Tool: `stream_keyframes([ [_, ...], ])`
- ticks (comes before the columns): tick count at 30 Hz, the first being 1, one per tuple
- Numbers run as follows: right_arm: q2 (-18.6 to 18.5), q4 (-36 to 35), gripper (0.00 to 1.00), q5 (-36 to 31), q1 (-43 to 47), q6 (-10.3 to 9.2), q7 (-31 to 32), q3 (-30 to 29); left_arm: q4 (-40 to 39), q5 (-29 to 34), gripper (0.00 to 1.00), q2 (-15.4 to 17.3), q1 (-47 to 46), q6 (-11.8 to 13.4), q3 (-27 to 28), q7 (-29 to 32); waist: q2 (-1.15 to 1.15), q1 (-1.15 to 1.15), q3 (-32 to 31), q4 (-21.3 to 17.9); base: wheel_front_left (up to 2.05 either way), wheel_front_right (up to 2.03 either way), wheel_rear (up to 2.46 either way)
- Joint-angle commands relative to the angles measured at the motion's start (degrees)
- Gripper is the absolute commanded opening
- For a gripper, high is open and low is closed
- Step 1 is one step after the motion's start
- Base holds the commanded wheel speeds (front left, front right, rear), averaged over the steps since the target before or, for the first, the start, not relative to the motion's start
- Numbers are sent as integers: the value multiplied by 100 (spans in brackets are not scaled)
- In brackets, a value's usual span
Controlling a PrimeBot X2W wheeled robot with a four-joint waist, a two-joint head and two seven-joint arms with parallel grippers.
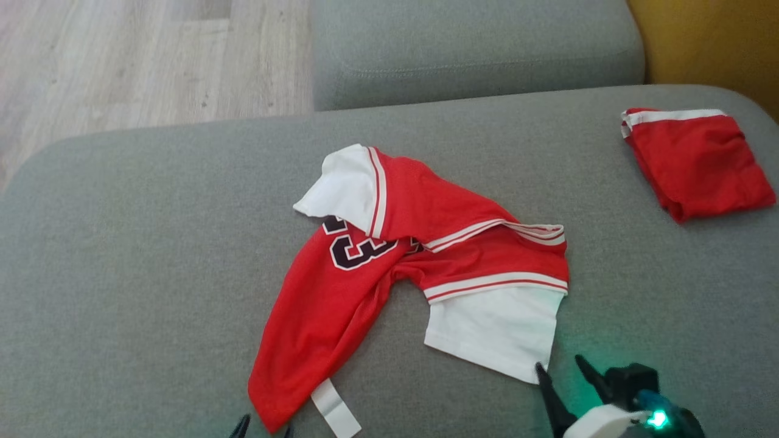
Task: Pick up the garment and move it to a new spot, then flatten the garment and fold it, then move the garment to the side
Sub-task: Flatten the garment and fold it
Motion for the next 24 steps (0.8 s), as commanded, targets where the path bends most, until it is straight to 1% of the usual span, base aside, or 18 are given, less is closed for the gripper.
stream_keyframes([
  [1, -31, -126, 100, 17, -351, -4, 22, 181, -104, 6, 100, -2, -413, -25, 103, -54, 0, 0, 68, 13, 0, 0, 0],
  [4, -31, 7, 100, 60, -472, -4, 177, 292, 105, -6, 100, -39, -637, -26, 30, -87, 0, 0, 148, 32, 0, 0, 0],
  [10, -31, 110, 100, 177, -645, -4, 206, 505, 515, 36, 100, -51, -894, 12, -52, -136, 0, 0, 232, 30, 0, 0, 0],
  [20, -31, 199, 100, 203, -757, -4, 210, 578, 838, 136, 100, 16, -1064, 36, -187, -161, 0, 0, 379, -2, 0, 0, 0],
  [24, -31, 296, 100, 292, -888, -4, 354, 707, 1142, 128, 100, 53, -1203, 76, -156, -162, 0, 0, 505, -49, 0, 0, 0],
])
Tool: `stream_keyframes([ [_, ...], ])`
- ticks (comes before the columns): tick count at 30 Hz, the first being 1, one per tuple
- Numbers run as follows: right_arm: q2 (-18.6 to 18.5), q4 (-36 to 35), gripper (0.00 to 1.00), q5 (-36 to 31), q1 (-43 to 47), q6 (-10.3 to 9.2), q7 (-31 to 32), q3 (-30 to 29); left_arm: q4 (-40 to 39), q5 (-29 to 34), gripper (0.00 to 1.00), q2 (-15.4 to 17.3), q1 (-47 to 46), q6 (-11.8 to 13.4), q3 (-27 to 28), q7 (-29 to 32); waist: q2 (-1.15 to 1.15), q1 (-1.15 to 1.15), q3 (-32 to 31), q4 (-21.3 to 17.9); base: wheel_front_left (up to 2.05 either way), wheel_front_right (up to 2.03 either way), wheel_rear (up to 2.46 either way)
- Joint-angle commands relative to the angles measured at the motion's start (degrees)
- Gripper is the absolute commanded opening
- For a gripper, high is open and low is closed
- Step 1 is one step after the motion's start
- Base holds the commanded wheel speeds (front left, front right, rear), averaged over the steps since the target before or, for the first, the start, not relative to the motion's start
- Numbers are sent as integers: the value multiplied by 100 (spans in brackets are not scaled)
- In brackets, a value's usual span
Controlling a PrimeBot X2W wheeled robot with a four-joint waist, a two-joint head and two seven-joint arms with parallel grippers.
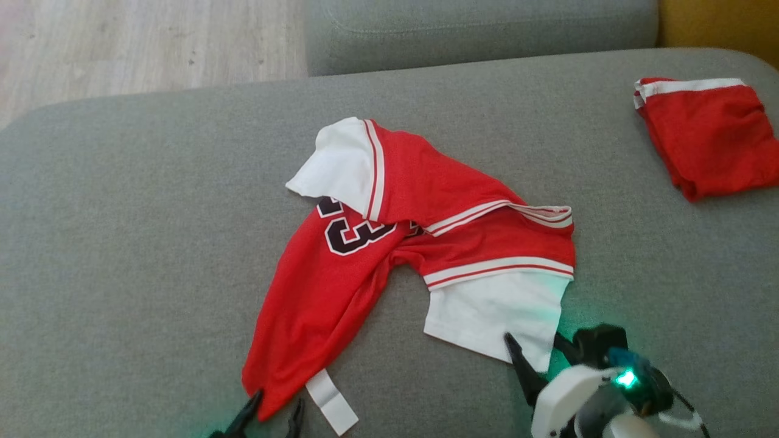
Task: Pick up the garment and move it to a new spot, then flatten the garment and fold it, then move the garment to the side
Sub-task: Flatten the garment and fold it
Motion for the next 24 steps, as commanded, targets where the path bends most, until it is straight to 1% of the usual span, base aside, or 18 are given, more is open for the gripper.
stream_keyframes([
  [1, -27, -37, 100, 103, -256, -4, 74, 189, 1, 15, 100, 78, -269, 59, 186, -19, 0, 0, 58, -34, 0, 0, 0],
  [4, -27, 135, 100, 240, -411, -4, 299, 284, 83, -2, 100, 73, -388, 68, 200, -19, 0, 0, 138, -47, 0, 0, 0],
  [5, -27, 192, 100, 333, -457, -4, 375, 335, 130, -21, 94, 71, -423, 65, 205, -19, 0, 0, 154, -44, 0, 0, 0],
  [6, -27, 238, 90, 439, -503, -4, 425, 365, 175, -41, 41, 69, -463, 60, 208, -19, 0, 0, 170, -38, 0, 0, 0],
  [7, -27, 272, 22, 526, -553, -4, 445, 385, 213, -59, 0, 72, -506, 54, 208, -20, 0, 0, 180, -30, 0, 0, 0],
  [8, -27, 279, 0, 642, -601, -4, 417, 384, 251, -88, 0, 74, -542, 45, 210, -20, 0, 0, 186, -22, 0, 0, 0],
  [12, -27, 108, 0, 1271, -723, -4, 269, 400, 183, -286, 0, 113, -622, 11, 281, -20, 0, 0, 125, -7, 0, 0, 0],
  [14, -27, -231, 0, 1703, -724, -4, 195, 325, -119, -496, 0, 130, -576, -2, 423, -20, 0, 0, 58, -24, 0, 0, 0],
  [16, -27, -786, 0, 2096, -669, -4, 222, 170, -550, -776, 0, 173, -459, -21, 515, -20, 0, 0, -25, -50, 0, 0, 0],
  [18, -27, -1592, 0, 2541, -547, -4, 445, -23, -1197, -1119, 0, 311, -310, -39, 514, 125, 0, 0, -101, -76, 0, 0, 0],
  [20, -27, -2592, 0, 2949, -389, -4, 844, -308, -2163, -1607, 0, 526, -127, -45, 417, 478, 0, 0, -175, -107, 0, 0, 0],
  [22, -27, -3628, 0, 3357, -291, -4, 1331, -689, -3410, -2440, 0, 804, 98, -47, 304, 933, 0, 0, -218, -189, 0, 0, 0],
  [24, -27, -4505, 0, 3800, -325, -4, 1832, -1118, -4685, -3181, 0, 1243, 289, -48, 347, 1446, 0, 0, -233, -273, 0, 0, 0],
])
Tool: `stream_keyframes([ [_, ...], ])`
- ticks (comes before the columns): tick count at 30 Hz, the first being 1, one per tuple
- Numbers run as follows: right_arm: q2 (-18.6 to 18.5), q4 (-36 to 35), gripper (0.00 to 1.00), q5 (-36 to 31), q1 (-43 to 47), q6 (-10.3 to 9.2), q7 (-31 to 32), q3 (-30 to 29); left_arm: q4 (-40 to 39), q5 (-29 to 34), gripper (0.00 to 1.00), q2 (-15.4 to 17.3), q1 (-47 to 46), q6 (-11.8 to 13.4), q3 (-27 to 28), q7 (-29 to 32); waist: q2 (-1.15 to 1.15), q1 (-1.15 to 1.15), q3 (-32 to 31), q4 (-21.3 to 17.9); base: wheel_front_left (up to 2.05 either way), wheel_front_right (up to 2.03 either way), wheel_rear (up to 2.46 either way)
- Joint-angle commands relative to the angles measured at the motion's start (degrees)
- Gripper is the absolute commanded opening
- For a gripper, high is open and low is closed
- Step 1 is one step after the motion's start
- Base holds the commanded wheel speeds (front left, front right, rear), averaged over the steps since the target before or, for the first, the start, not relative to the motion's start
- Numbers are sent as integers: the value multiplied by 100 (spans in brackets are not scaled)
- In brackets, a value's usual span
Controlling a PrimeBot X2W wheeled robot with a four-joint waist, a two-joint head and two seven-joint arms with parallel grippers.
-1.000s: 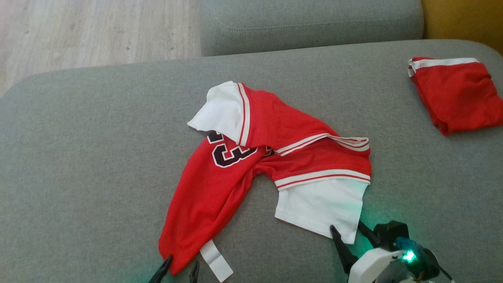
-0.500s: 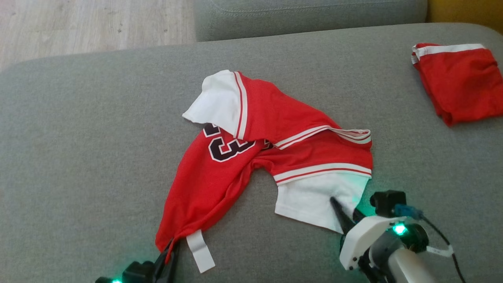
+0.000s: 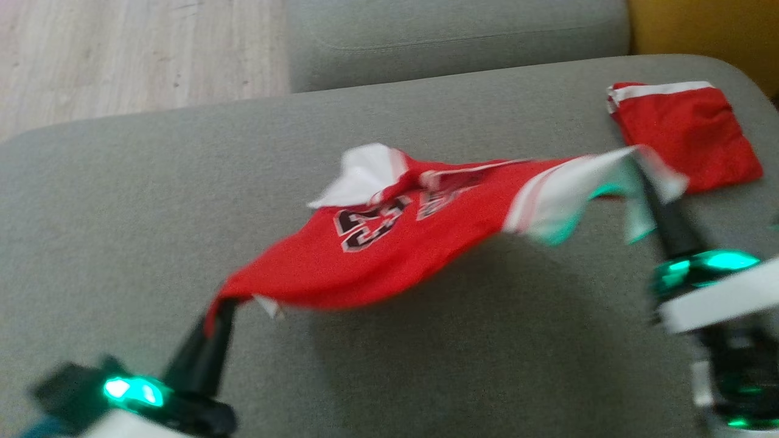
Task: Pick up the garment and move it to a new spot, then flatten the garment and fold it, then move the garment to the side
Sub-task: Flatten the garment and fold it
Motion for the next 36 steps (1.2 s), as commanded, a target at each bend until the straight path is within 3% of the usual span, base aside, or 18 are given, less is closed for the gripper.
stream_keyframes([
  [1, -24, -594, 0, 301, -291, -4, 252, -179, -823, -352, 0, 361, -189, -31, 332, 265, 0, 1, -21, -90, 0, 0, 0],
  [2, -24, -1126, 0, 676, -568, -4, 637, -623, -1852, -888, 0, 750, -206, -31, 603, 745, 0, 1, 3, -140, 0, 0, 0],
  [4, -24, -1367, 0, 963, -1007, -4, 937, -1040, -2613, -1395, 0, 1080, -399, -13, 897, 1188, 0, 1, 44, -179, 0, 0, 0],
  [8, -24, -1224, 0, 1225, -2212, -4, 1478, -1565, -3215, -2267, 0, 1668, -1292, 172, 1437, 1984, 0, 1, 242, -202, 0, 0, 0],
  [13, -24, -137, 0, 722, -4066, -4, 2030, -1833, -2648, -3200, 0, 2106, -2954, 476, 1530, 2823, 0, 1, 897, -116, 0, 0, 0],
  [15, -24, 152, 0, 602, -4432, -4, 2076, -1810, -2377, -3263, 0, 2157, -3332, 534, 1481, 2953, 0, 1, 1087, -89, 0, 0, 0],
  [19, -24, 1429, 0, 28, -5771, -4, 1870, -1615, -1058, -3059, 0, 2151, -4876, 637, 1064, 3248, 0, 1, 1836, 26, 0, 0, 0],
  [23, -24, 2681, 0, -515, -7043, -4, 1127, -1438, 394, -2247, 0, 1843, -6565, 587, 670, 2904, 0, 1, 2513, 129, 0, 0, 0],
  [29, -24, 3822, 0, -803, -8384, -4, -90, -1292, 2079, -1085, 0, 1311, -8342, 229, 217, 1660, 0, 1, 2941, 189, 0, 0, 0],
  [32, -24, 3907, 0, -508, -8242, -4, -372, -994, 2589, -877, 0, 1169, -8510, 85, 65, 1046, 0, 1, 2846, 128, 0, 0, 0],
  [36, -24, 3478, 0, -642, -7009, -4, -556, -609, 2661, -667, 0, 1376, -7803, -7, -289, 412, 0, 1, 2577, 14, 0, 0, 0],
])
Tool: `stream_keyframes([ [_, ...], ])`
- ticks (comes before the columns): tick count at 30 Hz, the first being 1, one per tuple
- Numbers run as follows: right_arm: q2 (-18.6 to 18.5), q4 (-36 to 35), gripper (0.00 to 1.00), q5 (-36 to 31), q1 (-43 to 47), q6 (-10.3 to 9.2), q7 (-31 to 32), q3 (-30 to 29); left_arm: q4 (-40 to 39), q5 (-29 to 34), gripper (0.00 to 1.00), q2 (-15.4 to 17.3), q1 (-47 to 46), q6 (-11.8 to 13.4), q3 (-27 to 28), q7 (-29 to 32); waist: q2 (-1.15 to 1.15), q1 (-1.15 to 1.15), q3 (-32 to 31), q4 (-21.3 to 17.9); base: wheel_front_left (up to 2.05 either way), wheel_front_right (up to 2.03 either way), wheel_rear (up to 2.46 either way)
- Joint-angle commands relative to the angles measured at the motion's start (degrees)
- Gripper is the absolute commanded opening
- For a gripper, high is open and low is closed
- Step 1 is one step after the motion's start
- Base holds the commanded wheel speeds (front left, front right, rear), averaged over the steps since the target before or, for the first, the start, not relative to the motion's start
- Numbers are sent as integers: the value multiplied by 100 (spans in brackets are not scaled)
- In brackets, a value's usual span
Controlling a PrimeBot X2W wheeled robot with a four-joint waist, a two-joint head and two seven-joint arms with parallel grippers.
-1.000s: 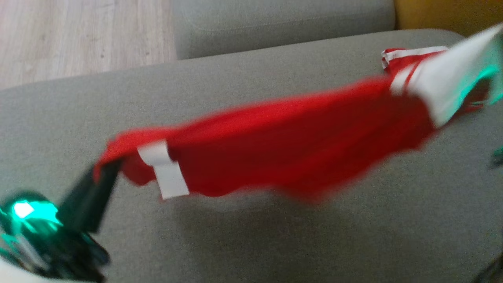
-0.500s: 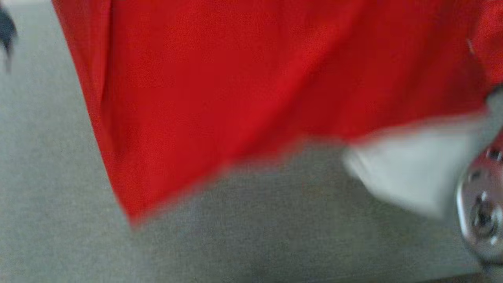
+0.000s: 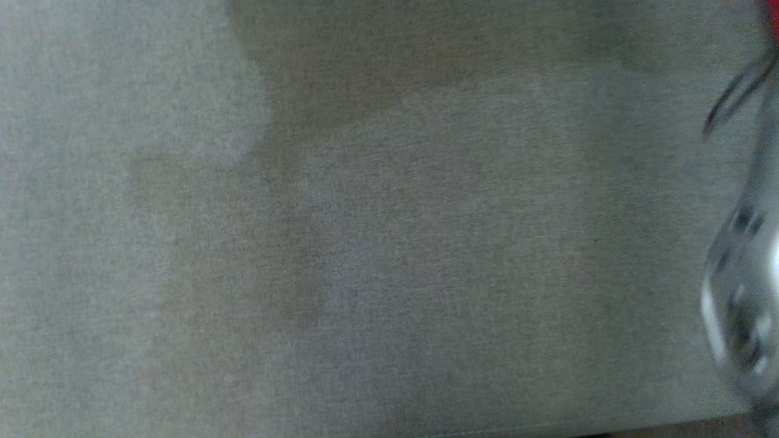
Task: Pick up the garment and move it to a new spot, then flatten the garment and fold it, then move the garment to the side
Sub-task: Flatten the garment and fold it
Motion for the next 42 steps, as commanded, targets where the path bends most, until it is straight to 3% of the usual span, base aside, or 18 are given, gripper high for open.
stream_keyframes([
  [1, 36, -424, 0, 58, 714, -4, 1, 48, -228, -54, 0, 387, 448, -22, 57, -202, 0, -1, -261, -99, 0, 0, 0],
  [5, 36, -1004, 0, 105, 2736, -4, 72, 167, -457, -150, 0, 581, 2107, -18, -142, -692, 0, -1, -561, -143, 0, 0, 0],
  [12, 36, -1630, 0, -39, 5525, -4, 39, 230, -499, -7, 0, 462, 4549, 244, -621, -1399, 0, -1, -1017, -169, 0, 0, 0],
  [18, 36, -2625, 0, 49, 7503, -4, 323, 163, -990, 130, 0, 504, 6152, 668, -859, -1683, 0, -1, -1340, -167, 0, 0, 0],
  [19, 36, -3499, 0, 128, 8651, -4, 681, 9, -1811, -17, 0, 617, 7227, 997, -1012, -1555, 0, -1, -1299, -179, 0, 0, 0],
  [23, 36, -3949, 0, 318, 8923, -4, 955, -98, -2429, -163, 0, 818, 7559, 1096, -1081, -1203, 0, -1, -1188, -126, 0, 0, 0],
  [28, 36, -4112, 0, 650, 8200, -4, 1832, -265, -3086, -818, 0, 1133, 6974, 826, -935, -237, 0, -1, -1017, 24, 0, 0, 0],
  [32, 36, -3619, 0, 605, 7079, -4, 2681, -427, -3094, -1687, 0, 1261, 6177, 603, -733, 702, 0, -1, -902, 113, 0, 0, 0],
  [35, 36, -3111, 0, 390, 6193, -4, 3095, -584, -2855, -2189, 0, 1278, 5590, 586, -611, 1276, 0, -1, -786, 187, 0, 0, 0],
  [38, 36, -2687, 0, -3, 5428, -4, 3336, -575, -2469, -2306, 0, 1222, 5068, 688, -600, 1628, 0, -1, -665, 258, 0, 0, 0],
  [39, 36, -2578, 20, -99, 5230, -4, 3361, -541, -2330, -2262, 0, 1199, 4928, 742, -622, 1696, 0, -1, -627, 267, 0, 0, 0],
  [40, 36, -2488, 99, -200, 5063, -4, 3364, -486, -2218, -2245, 25, 1155, 4821, 781, -641, 1739, 0, -1, -587, 270, 0, 0, 0],
  [41, 36, -2285, 100, -334, 4838, -4, 3294, -459, -2035, -2214, 100, 1078, 4686, 829, -672, 1772, 0, -1, -538, 267, 0, 0, 0],
  [42, 36, -2233, 100, -428, 4770, -4, 3211, -450, -1985, -2183, 100, 1057, 4653, 820, -693, 1763, 0, -1, -524, 264, 0, 0, 0],
])
